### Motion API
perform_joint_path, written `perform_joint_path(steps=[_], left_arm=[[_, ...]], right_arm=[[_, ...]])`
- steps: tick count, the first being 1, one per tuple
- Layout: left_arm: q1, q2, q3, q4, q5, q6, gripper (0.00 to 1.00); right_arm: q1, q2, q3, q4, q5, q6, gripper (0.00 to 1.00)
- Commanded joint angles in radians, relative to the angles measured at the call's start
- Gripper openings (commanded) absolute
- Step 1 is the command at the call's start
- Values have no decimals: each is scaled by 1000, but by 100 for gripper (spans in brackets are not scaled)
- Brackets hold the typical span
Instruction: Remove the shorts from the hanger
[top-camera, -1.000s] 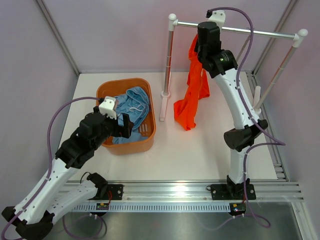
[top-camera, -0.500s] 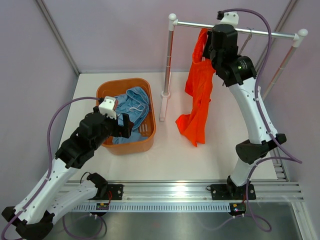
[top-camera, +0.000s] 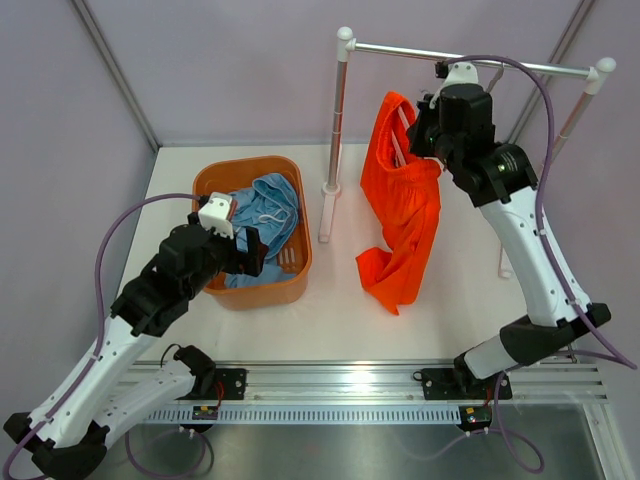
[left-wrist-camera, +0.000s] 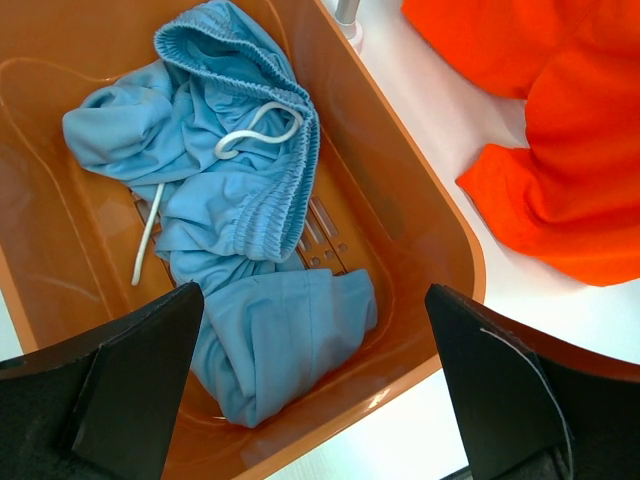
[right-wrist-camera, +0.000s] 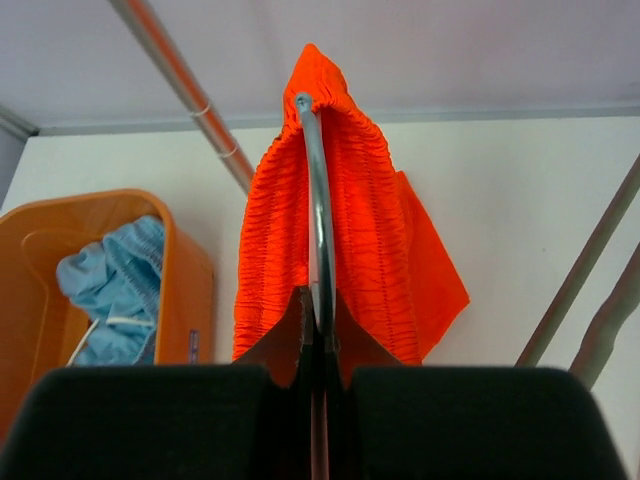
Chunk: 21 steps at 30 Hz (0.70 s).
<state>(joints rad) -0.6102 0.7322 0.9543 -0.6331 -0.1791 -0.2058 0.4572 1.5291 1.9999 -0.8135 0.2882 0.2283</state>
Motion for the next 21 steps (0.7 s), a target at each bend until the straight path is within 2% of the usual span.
perform_joint_path(steps=[1,6,7,12,16,21], left_arm=[[4,19,32,64,61,9,99],[-9,96,176,53,124,-36,99],[-46,140,207,52,113,-44,99],[-250,333,487,41,-97,-73,99],[-319,516,666,55,-147,-99,99],[-372,677,793,75,-220,-101,99]], right_arm=[[8,-136,-83,83,-154,22,0],[49,-274,-228,120,-204,13,0],[58,-288,-260,122,-190,9,0],[144,-346,-328,103,-85,3,0],[188,-379,-371,99,-52,19,0],[222,-414,-404,63,5,26,0]])
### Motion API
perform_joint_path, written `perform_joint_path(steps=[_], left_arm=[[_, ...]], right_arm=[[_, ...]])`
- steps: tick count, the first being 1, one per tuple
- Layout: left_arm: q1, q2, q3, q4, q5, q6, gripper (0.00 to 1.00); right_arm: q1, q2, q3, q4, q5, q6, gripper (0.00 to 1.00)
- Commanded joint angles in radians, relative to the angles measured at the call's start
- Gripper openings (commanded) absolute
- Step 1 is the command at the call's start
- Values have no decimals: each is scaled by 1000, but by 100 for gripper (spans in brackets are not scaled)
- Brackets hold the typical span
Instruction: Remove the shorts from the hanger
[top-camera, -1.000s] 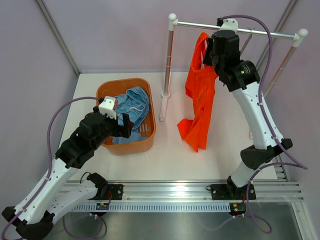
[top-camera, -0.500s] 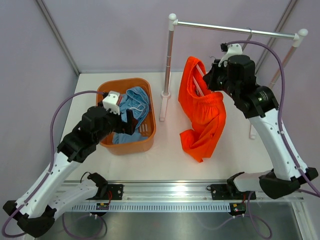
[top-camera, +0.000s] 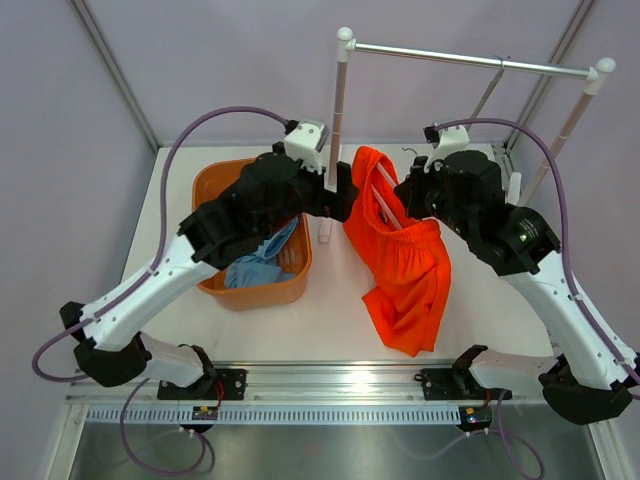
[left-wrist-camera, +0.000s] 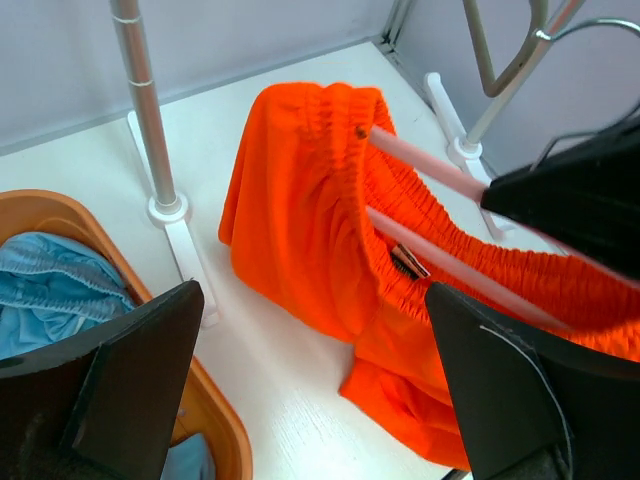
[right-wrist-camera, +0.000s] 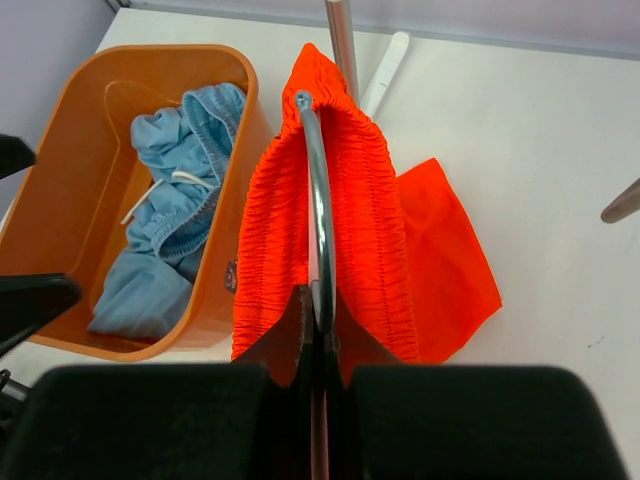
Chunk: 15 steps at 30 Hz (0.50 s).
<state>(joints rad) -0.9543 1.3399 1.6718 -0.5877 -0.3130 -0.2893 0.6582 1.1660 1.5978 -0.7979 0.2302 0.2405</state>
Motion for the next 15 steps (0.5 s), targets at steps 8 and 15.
perform_joint_path(steps=[8,15], left_arm=[[-83,254,245,-47,-222,-11,99],[-86,294,226,-29,-273,-11,99]], right_arm=[[81,-74,-22,23,86,28,0],[135,-60,11,11,101,36,0]])
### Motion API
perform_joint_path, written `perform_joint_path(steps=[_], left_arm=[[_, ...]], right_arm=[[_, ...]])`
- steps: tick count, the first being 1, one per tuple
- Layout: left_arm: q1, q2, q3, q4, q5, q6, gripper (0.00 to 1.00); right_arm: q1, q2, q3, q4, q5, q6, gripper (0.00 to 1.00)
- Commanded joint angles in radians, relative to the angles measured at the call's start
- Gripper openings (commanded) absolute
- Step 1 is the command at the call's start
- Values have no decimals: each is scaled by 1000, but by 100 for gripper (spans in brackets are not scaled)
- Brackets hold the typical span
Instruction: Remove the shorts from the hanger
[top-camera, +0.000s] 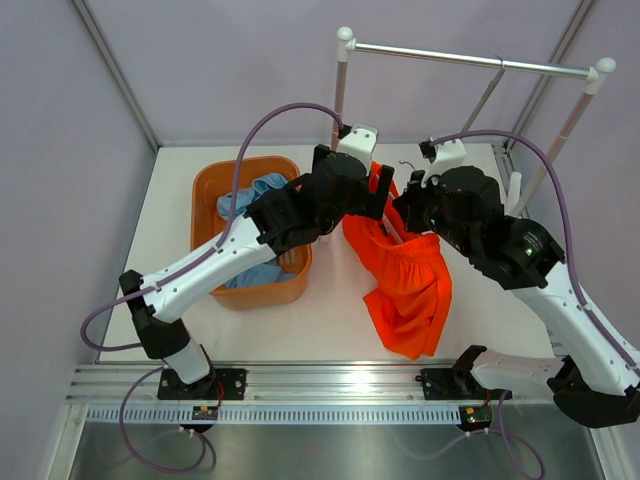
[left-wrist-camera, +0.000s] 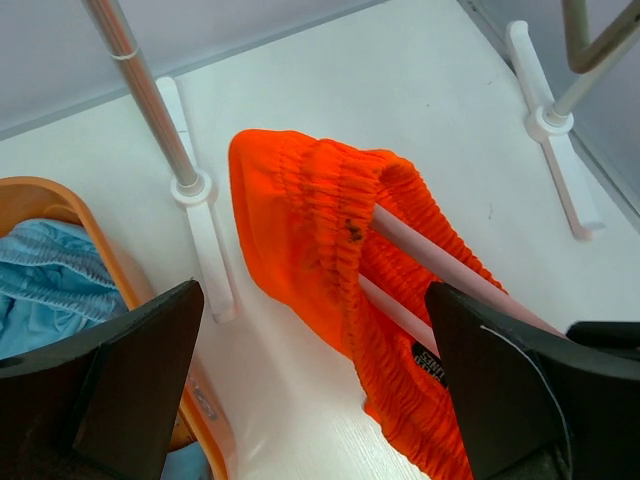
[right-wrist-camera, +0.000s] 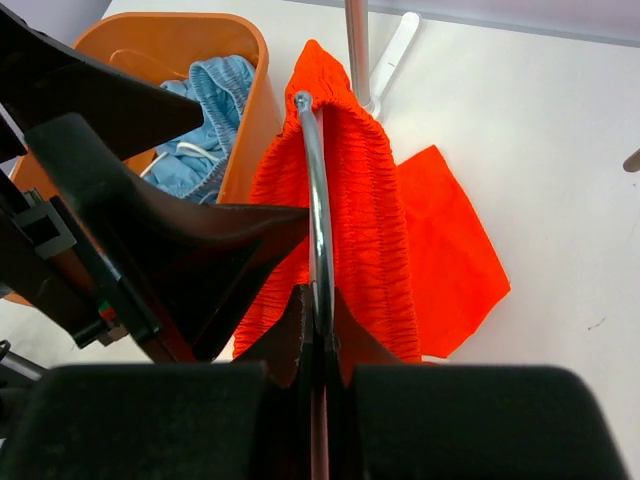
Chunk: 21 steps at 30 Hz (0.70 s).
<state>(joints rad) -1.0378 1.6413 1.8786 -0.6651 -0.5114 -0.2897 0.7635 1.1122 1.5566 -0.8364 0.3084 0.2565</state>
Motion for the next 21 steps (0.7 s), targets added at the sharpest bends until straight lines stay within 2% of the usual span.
perform_joint_path(steps=[1,4,7,8,11,12,15,16,17,21], left_arm=[[-2,-11,16,62,-91,3,99],[1,29,59,27,-140,29,98],[5,48,67,31,-133,37,87],[8,54,67,32,-131,37,75],[18,57,65,29,-127,38,54],[19,51,60,30,-130,38,38],[21,38,39,44,-128,46,16],[21,31,37,45,-131,49,4],[21,26,34,47,-130,53,1],[22,-6,13,64,-125,72,0]], right_arm=[[37,-6,56,48,24,23,0],[69,-9,62,40,46,29,0],[95,-12,71,28,58,35,0],[102,-17,74,29,66,36,0],[115,-25,74,20,77,41,0],[117,-25,74,16,78,43,0],[120,-25,63,13,92,43,0],[120,-28,57,14,95,43,0],[120,-29,47,16,103,47,0],[119,-38,28,11,109,49,0]])
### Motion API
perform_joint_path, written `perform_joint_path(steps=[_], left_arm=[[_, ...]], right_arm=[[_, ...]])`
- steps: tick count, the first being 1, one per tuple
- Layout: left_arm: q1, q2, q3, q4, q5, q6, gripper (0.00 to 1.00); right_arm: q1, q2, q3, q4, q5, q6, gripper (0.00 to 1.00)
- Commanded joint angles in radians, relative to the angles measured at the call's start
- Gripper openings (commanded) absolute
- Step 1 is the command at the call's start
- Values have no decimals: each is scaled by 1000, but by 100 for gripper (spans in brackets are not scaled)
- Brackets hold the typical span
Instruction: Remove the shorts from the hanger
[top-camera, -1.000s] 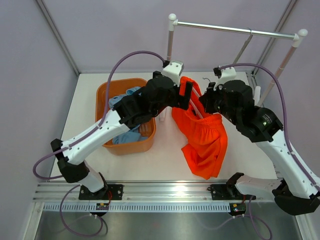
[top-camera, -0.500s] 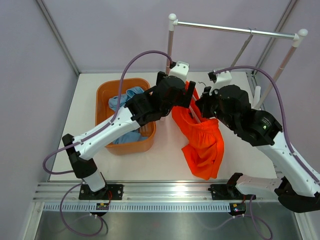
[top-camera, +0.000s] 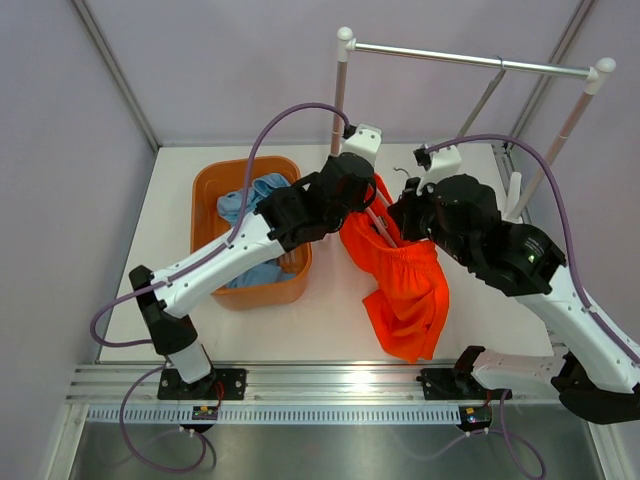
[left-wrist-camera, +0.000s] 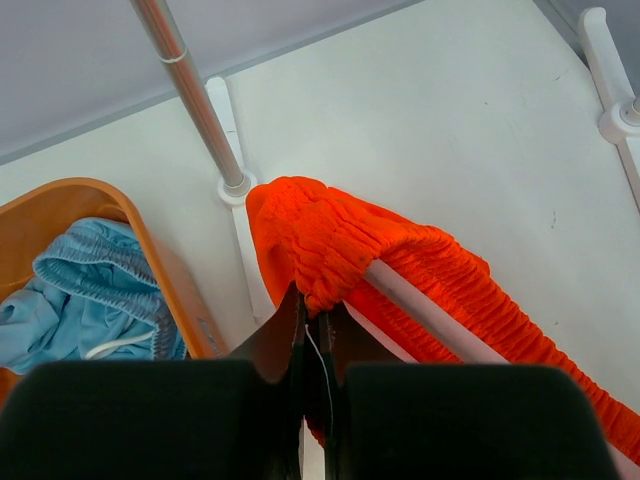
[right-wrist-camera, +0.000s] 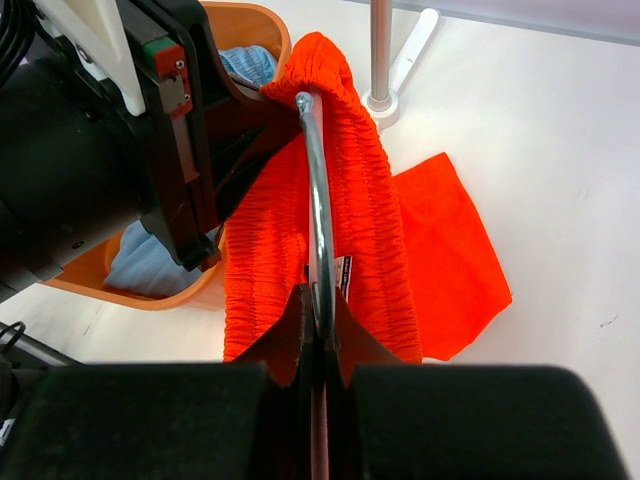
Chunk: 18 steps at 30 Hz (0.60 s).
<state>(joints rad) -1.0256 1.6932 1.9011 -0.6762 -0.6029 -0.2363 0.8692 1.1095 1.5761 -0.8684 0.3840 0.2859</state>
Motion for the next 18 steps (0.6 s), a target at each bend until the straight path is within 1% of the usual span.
perform_joint_path(steps=[1,6,10,15,18], left_arm=[[12,-63,-7,70,-58,20,0],[123,-30,59,15,-18,8,0],[196,-17,56,39,29,3,0],[219,28,61,79,78,37,0],[237,55,72,89,113,38,0]], right_arm=[[14,-37,5,40,27,18,0],[17,-83,-10,39,-23,15,0],[17,-106,-2,23,-39,4,0],[17,-135,-14,49,-100,-4,0],[21,-139,1,40,-93,1,0]])
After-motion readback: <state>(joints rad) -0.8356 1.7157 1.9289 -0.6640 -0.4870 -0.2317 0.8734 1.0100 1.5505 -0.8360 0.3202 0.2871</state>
